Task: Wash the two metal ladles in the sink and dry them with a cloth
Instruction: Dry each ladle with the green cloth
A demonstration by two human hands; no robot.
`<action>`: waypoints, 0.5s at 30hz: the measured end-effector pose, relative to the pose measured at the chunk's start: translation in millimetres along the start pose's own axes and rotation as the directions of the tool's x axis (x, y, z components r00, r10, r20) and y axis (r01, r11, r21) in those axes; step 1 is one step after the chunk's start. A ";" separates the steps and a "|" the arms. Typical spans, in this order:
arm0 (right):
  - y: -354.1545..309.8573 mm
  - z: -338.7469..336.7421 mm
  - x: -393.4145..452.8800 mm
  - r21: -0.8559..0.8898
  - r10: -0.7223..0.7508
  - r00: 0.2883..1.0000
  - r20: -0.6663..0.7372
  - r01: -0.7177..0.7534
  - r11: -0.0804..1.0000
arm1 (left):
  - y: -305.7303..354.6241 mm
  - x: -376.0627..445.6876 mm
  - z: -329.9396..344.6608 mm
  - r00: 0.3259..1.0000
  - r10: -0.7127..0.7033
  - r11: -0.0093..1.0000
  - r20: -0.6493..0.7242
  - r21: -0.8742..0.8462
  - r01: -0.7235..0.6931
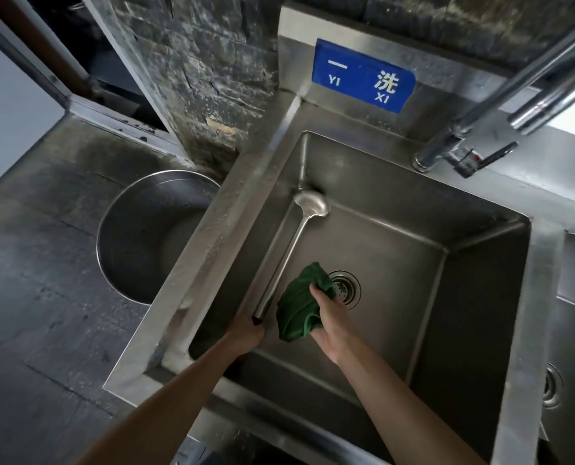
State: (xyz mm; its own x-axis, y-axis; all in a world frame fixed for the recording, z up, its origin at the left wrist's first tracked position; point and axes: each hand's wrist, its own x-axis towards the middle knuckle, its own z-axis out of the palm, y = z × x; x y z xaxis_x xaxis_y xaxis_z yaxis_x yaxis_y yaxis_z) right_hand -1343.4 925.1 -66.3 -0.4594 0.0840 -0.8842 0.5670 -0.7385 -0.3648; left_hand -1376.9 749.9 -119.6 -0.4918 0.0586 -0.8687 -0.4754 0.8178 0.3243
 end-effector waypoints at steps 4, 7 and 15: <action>7.0 15.4 0.5 -0.015 -0.009 1.000 -0.016 0.009 1.000 | 1.5 -7.2 -0.3 0.998 0.062 0.998 0.005 0.001 -0.062; 7.6 24.0 -3.0 -0.011 -0.033 0.999 -0.025 0.033 0.999 | 3.0 -11.4 -0.3 0.995 0.096 0.995 -0.004 -0.028 -0.096; 8.6 55.4 -32.4 -0.069 -0.162 0.985 -0.064 0.157 0.985 | 34.0 -67.2 -12.2 0.931 0.305 0.952 -0.201 0.063 -0.299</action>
State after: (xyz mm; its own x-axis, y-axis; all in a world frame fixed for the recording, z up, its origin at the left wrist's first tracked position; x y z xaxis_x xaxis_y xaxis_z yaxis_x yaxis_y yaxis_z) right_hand -1361.5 879.0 -24.6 -0.5004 0.2449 -0.8304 0.5335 -0.6682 -0.5185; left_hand -1368.9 766.8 -45.6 -0.7494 0.1893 -0.6345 -0.2599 0.7973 0.5448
